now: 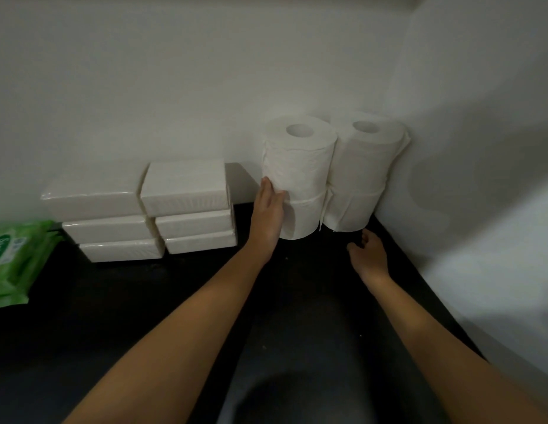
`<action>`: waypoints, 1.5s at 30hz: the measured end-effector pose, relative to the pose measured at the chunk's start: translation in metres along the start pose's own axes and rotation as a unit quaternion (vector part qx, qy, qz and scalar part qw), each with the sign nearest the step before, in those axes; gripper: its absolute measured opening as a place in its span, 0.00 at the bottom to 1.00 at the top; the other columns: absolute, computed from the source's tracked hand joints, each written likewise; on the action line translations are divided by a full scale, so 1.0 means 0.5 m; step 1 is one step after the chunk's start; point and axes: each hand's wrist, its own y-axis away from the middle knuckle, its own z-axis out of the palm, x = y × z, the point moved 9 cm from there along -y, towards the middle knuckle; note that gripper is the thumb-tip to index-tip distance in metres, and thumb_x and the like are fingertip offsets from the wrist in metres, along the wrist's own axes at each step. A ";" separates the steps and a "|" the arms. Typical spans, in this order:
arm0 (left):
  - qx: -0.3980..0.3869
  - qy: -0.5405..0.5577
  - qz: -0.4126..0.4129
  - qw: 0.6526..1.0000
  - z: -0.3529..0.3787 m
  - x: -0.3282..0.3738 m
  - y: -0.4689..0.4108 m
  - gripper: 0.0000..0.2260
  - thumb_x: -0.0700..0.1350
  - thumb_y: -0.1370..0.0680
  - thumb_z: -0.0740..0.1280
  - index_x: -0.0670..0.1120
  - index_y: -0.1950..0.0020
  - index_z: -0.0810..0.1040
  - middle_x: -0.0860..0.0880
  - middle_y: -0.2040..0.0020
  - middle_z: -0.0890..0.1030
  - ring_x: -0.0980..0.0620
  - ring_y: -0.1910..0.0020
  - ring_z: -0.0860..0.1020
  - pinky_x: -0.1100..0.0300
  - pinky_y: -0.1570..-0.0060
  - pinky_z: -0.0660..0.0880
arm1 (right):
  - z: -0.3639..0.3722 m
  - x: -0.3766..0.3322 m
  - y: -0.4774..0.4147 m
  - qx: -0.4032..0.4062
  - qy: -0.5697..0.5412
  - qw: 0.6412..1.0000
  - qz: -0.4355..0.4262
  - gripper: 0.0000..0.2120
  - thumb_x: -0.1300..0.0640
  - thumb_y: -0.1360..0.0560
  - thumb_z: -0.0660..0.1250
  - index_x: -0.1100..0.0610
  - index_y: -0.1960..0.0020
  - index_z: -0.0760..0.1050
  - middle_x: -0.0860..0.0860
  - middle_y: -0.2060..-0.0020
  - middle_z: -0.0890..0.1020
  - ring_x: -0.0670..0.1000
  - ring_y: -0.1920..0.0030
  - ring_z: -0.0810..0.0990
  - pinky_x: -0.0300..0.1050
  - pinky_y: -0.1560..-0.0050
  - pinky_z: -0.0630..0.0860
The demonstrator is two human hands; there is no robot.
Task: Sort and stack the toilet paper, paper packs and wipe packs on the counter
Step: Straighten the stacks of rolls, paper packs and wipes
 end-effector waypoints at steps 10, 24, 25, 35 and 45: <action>-0.034 -0.032 -0.028 0.999 -0.027 0.030 0.036 0.26 0.48 0.20 0.58 0.50 0.23 0.54 0.53 0.23 0.58 0.54 0.25 0.58 0.58 0.26 0.55 | 0.026 -0.025 0.044 -0.011 0.020 1.000 -0.011 0.26 0.62 0.21 0.58 0.57 0.25 0.57 0.54 0.26 0.61 0.55 0.28 0.64 0.45 0.33 0.65; 0.224 0.019 0.194 0.955 -0.486 0.219 0.194 0.12 0.37 0.21 0.56 0.49 0.54 0.77 0.49 0.56 0.79 0.55 0.55 0.78 0.67 0.55 0.74 | 0.320 -0.166 0.215 -0.192 -0.126 0.972 -0.046 0.29 0.47 0.21 0.57 0.56 0.24 0.55 0.51 0.26 0.61 0.51 0.26 0.60 0.39 0.31 0.55; 0.263 0.027 0.187 0.946 -0.534 0.205 0.198 0.12 0.37 0.22 0.56 0.49 0.54 0.76 0.50 0.56 0.79 0.56 0.55 0.78 0.68 0.55 0.73 | 0.332 -0.171 0.216 -0.192 -0.143 0.970 -0.038 0.30 0.45 0.22 0.57 0.56 0.24 0.54 0.51 0.25 0.60 0.51 0.26 0.59 0.42 0.27 0.55; 0.214 0.082 -0.108 0.967 -0.642 -0.053 0.130 0.21 0.49 0.18 0.48 0.44 0.25 0.59 0.48 0.25 0.62 0.51 0.27 0.63 0.58 0.28 0.58 | 0.377 -0.147 0.190 -0.134 -0.254 0.957 0.040 0.26 0.47 0.19 0.49 0.58 0.24 0.56 0.54 0.25 0.61 0.53 0.26 0.61 0.46 0.25 0.56; 0.157 0.113 -0.102 0.976 -0.590 -0.086 0.117 0.17 0.49 0.18 0.50 0.48 0.34 0.72 0.52 0.47 0.79 0.60 0.56 0.76 0.69 0.55 0.71 | 0.375 -0.149 0.197 -0.146 -0.242 0.958 0.050 0.25 0.50 0.18 0.49 0.61 0.26 0.59 0.58 0.32 0.71 0.54 0.31 0.69 0.38 0.41 0.63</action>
